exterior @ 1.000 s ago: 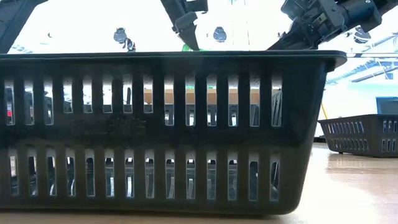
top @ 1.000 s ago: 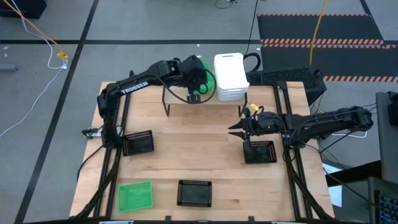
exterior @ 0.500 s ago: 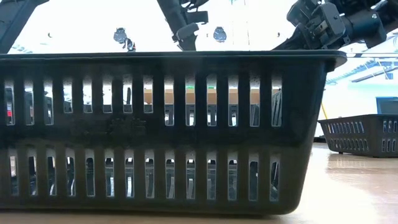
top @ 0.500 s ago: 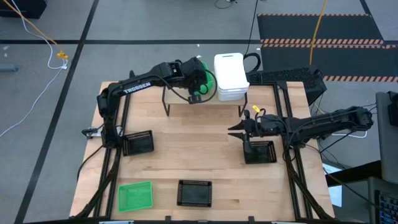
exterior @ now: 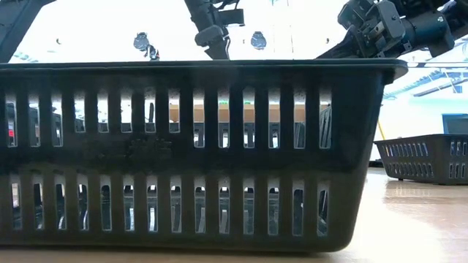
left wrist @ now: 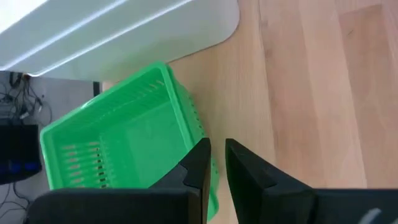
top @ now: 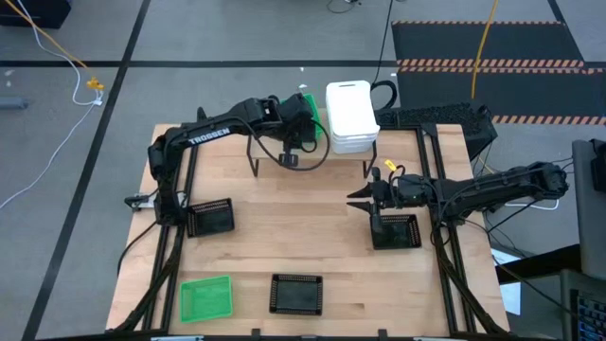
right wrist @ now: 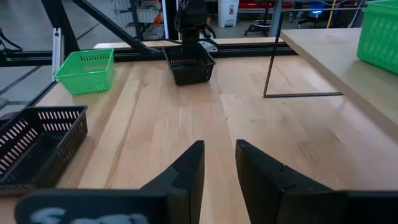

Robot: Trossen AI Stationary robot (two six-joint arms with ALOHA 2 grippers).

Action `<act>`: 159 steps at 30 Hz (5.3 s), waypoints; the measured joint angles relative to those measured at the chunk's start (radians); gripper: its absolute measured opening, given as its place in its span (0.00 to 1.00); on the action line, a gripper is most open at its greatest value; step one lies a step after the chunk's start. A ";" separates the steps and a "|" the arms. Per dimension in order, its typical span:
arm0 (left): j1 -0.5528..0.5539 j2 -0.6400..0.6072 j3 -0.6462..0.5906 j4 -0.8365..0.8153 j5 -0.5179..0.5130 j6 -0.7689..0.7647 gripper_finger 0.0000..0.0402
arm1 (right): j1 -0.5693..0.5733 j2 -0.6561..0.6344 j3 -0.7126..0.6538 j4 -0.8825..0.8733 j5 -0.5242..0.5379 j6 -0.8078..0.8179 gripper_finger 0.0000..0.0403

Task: Stack baskets on shelf by color
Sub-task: Stack the right green bin on top of the other green bin on the shelf, then stack the green bin on top of the other green bin on the shelf

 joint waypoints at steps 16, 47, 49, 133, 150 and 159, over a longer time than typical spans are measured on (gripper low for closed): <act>0.039 0.011 -0.132 0.246 -0.004 -0.181 0.40 | 0.001 0.000 0.000 -0.001 -0.003 0.010 0.21; -0.007 0.011 -0.235 0.165 -0.022 0.152 0.24 | 0.002 0.000 0.000 0.019 -0.005 0.007 0.21; -0.006 0.011 -0.235 0.165 -0.022 0.178 0.20 | 0.002 0.000 0.000 0.020 -0.005 0.007 0.21; 0.008 -0.229 -0.239 0.350 0.026 -0.147 0.53 | 0.002 0.068 0.001 0.228 -0.338 -0.152 0.21; 0.106 -0.047 -0.271 0.353 0.058 -0.074 0.53 | -0.001 0.158 0.001 0.344 -0.258 -0.171 0.21; 0.045 -0.056 -0.270 0.353 0.122 -0.172 0.53 | -0.001 0.158 0.001 0.344 -0.257 -0.125 0.21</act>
